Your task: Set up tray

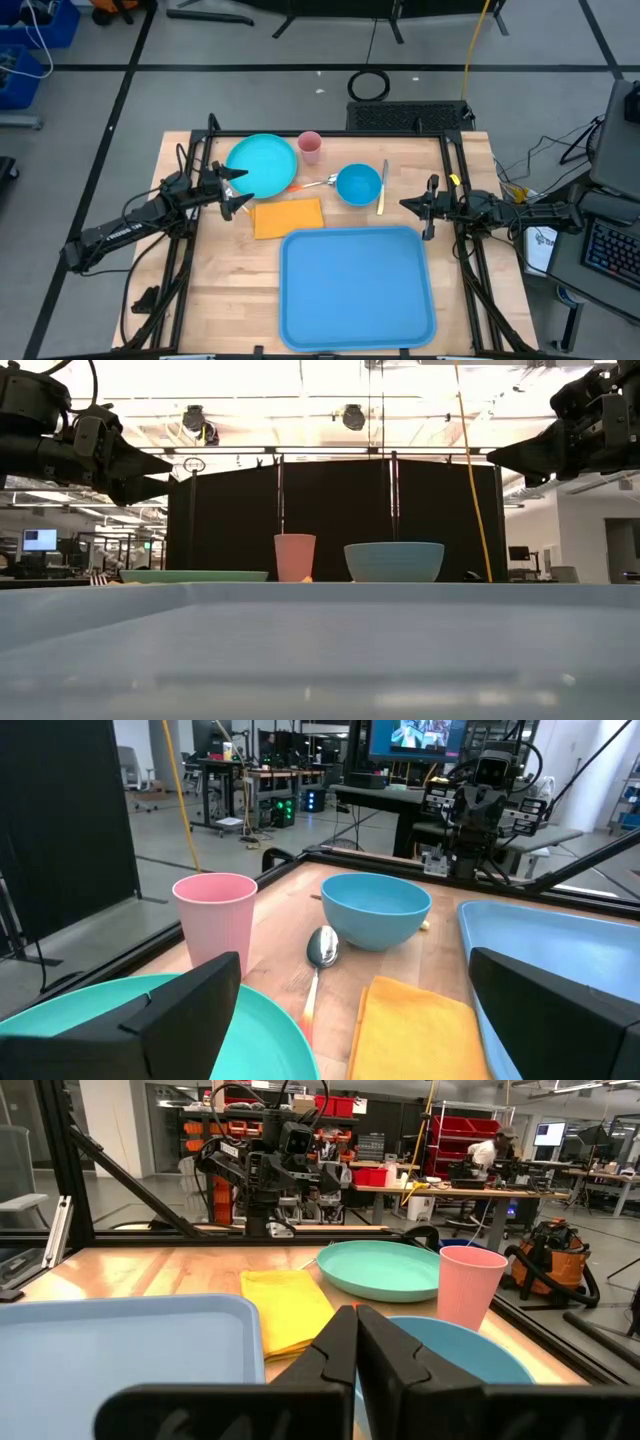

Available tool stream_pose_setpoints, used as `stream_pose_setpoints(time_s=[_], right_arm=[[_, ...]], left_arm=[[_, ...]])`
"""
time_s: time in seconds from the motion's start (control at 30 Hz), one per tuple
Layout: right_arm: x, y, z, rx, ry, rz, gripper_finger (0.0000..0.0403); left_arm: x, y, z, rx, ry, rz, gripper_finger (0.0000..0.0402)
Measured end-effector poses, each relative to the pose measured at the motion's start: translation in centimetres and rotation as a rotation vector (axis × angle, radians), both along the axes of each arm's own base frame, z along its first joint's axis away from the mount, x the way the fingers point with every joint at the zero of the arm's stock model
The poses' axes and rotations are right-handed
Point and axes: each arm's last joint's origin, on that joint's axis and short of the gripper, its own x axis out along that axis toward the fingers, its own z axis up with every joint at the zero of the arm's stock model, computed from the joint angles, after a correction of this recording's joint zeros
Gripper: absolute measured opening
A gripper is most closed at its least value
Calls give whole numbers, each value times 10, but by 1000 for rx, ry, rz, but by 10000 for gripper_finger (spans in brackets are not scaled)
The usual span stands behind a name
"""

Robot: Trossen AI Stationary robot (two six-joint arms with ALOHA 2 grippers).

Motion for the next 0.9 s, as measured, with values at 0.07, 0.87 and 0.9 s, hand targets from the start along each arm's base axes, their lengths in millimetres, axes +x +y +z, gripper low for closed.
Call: stream_pose_setpoints(time_s=[0.07,0.87,0.9], right_arm=[[0,0,0,0,0,0,0],[-6,0,31,235,-369,34,0],[-6,0,32,264,-388,44,0]], left_arm=[[0,0,0,0,0,0,397],[0,0,0,0,0,0,397],[0,0,0,0,0,0,397]])
